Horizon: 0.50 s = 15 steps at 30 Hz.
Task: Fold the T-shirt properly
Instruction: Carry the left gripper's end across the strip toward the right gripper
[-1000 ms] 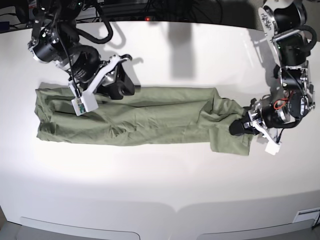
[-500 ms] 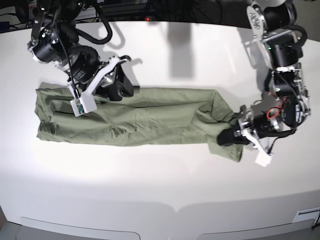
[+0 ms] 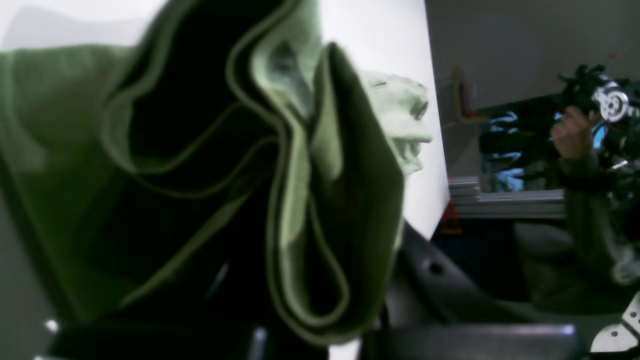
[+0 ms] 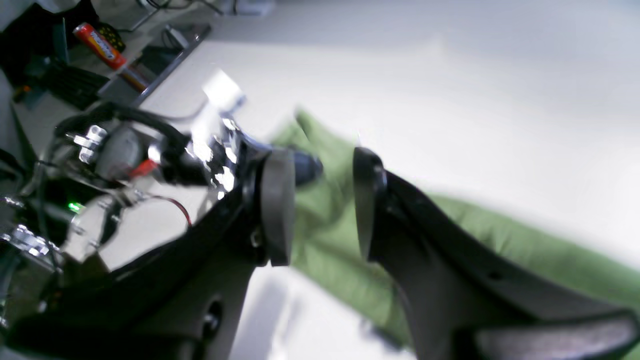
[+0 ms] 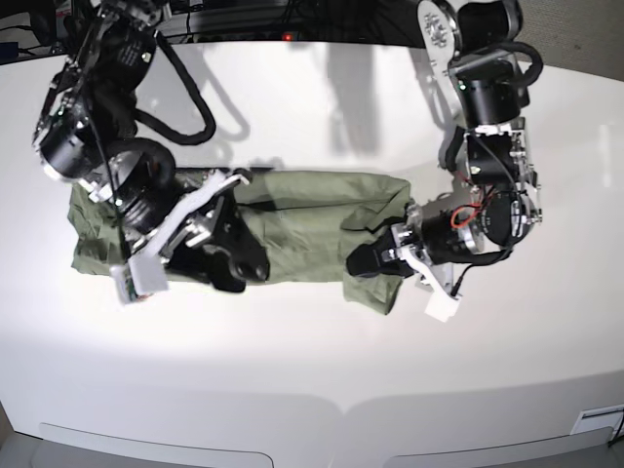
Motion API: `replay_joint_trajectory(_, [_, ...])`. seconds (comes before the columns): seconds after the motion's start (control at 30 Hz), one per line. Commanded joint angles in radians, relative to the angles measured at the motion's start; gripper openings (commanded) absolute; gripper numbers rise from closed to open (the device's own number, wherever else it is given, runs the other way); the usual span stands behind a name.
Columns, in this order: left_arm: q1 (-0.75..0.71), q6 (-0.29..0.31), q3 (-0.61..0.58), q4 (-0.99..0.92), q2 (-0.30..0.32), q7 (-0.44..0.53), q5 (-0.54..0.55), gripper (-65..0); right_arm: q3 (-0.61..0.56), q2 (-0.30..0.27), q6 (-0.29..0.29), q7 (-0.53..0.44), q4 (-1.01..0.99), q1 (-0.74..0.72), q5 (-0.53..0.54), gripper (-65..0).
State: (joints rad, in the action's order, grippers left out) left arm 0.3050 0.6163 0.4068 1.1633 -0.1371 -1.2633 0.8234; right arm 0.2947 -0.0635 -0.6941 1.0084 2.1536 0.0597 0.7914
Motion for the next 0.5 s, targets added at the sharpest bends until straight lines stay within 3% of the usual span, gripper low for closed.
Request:
replay_joint_trajectory(0.0, [0.027, 0.005, -0.003, 0.019, -0.013, 0.008, 0.030, -65.0, 0.020, -0.003, -0.004, -0.030, 0.040, -0.033, 0.020, -44.4])
replay_joint_trajectory(0.27, [0.027, -0.019, -0.163, 0.018, -0.013, 0.146, 0.005, -65.0, 0.217, -0.003, -0.004, 0.023, 0.107, -0.131, 0.026, -44.4])
replay_joint_trajectory(0.47, [0.027, -0.019, -0.349, 0.018, -0.012, 0.209, -0.141, -65.0, 0.289, -0.003, -0.004, 0.039, 0.107, -0.131, 0.066, -44.4])
